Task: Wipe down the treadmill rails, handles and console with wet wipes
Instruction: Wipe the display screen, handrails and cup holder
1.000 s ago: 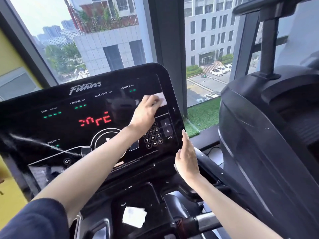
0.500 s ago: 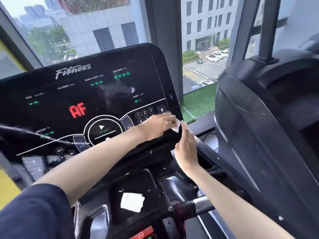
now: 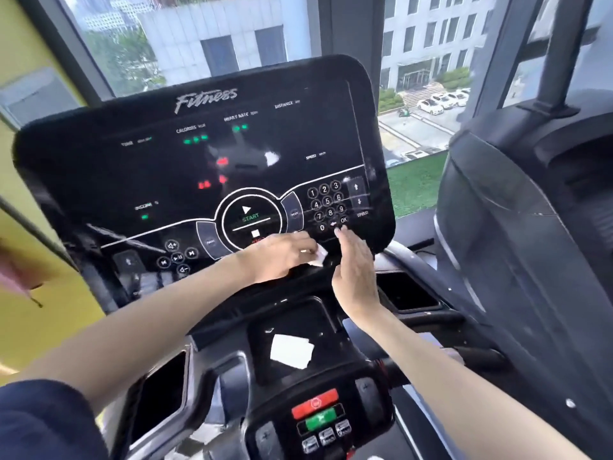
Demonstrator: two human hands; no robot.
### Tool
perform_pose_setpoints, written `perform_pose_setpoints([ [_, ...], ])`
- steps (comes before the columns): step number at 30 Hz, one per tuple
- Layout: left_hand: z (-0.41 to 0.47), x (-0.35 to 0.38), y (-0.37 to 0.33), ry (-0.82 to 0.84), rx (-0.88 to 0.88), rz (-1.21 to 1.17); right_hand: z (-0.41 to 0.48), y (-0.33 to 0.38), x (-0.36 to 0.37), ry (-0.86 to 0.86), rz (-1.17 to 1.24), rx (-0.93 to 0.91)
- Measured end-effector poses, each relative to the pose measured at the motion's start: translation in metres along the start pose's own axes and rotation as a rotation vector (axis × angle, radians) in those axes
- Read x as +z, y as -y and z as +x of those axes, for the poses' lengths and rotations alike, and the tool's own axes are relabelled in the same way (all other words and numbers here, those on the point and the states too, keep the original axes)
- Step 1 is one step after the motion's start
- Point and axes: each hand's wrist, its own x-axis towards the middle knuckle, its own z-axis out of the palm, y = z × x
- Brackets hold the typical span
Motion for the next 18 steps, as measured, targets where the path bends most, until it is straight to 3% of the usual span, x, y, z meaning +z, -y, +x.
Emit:
perform_pose_setpoints([
  [11, -0.113, -0.020, -0.009, 0.106, -0.187, 0.062, -0.019, 0.075, 0.044, -0.060, -0.080, -0.193],
  [18, -0.170, -0.031, -0.010, 0.138, -0.249, 0.077, -0.038, 0.102, 0.067, 0.004, -0.080, -0.261],
])
